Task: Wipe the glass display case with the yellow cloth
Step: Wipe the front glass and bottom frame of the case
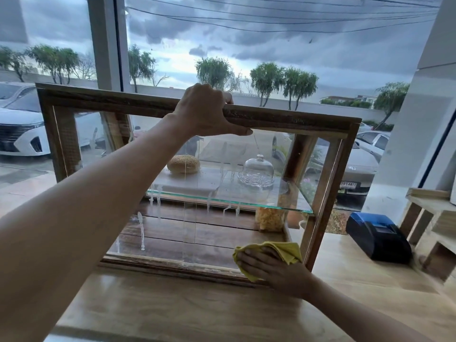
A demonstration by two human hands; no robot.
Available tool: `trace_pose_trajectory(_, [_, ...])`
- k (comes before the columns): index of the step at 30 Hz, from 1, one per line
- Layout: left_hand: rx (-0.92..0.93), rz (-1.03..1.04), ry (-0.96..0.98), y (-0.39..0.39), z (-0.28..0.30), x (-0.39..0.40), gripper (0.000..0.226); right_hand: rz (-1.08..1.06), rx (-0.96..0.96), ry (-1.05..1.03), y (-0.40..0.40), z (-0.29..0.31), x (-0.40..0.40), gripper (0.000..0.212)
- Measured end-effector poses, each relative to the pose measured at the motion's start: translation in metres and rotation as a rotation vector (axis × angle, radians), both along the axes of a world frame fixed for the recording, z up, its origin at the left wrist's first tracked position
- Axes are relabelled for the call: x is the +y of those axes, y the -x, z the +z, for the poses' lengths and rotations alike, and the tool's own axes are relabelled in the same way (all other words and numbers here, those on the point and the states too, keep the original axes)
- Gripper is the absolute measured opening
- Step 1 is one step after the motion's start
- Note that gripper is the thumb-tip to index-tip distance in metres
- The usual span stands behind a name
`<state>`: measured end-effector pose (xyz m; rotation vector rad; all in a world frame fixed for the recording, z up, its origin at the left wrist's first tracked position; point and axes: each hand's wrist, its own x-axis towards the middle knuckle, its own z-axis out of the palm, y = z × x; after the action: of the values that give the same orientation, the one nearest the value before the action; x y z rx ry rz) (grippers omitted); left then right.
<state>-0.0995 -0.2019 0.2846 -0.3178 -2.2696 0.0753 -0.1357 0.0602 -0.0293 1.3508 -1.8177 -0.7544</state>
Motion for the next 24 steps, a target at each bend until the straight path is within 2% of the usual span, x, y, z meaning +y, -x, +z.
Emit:
trace_pose_trajectory(3, [0.012,-0.010,0.015,0.001,0.000,-0.002,0.104,0.036,0.001,-0.043,0.001,-0.008,0.003,0.054])
trace_pose_trajectory(6, [0.004,-0.020,0.073,0.002,0.002,-0.005,0.101,0.088,-0.017,0.029,-0.007,0.001,-0.001,0.043])
trace_pose_trajectory(9, [-0.056,-0.063,0.111,-0.001,0.005,-0.017,0.093,0.124,0.001,0.213,-0.017,0.031,-0.005,0.047])
trace_pose_trajectory(11, [-0.072,-0.065,0.101,-0.004,0.006,-0.029,0.099,0.154,0.025,0.379,-0.022,0.064,-0.009,0.048])
trace_pose_trajectory(14, [-0.008,-0.045,0.056,-0.008,0.002,-0.042,0.104,0.199,0.039,0.589,-0.022,0.120,-0.017,0.044])
trace_pose_trajectory(16, [0.011,-0.048,0.048,-0.008,0.001,-0.043,0.103,0.208,0.091,0.661,-0.017,0.150,-0.020,0.050])
trace_pose_trajectory(19, [0.026,-0.034,0.047,-0.007,0.001,-0.043,0.103,0.143,0.128,0.680,-0.005,0.179,-0.024,0.062])
trace_pose_trajectory(22, [0.039,-0.024,0.029,-0.004,0.000,-0.043,0.102,0.085,0.149,0.685,0.000,0.190,-0.033,0.048])
trace_pose_trajectory(24, [0.041,-0.020,0.031,-0.003,0.000,-0.042,0.102,0.075,0.126,0.680,0.000,0.191,-0.042,0.046])
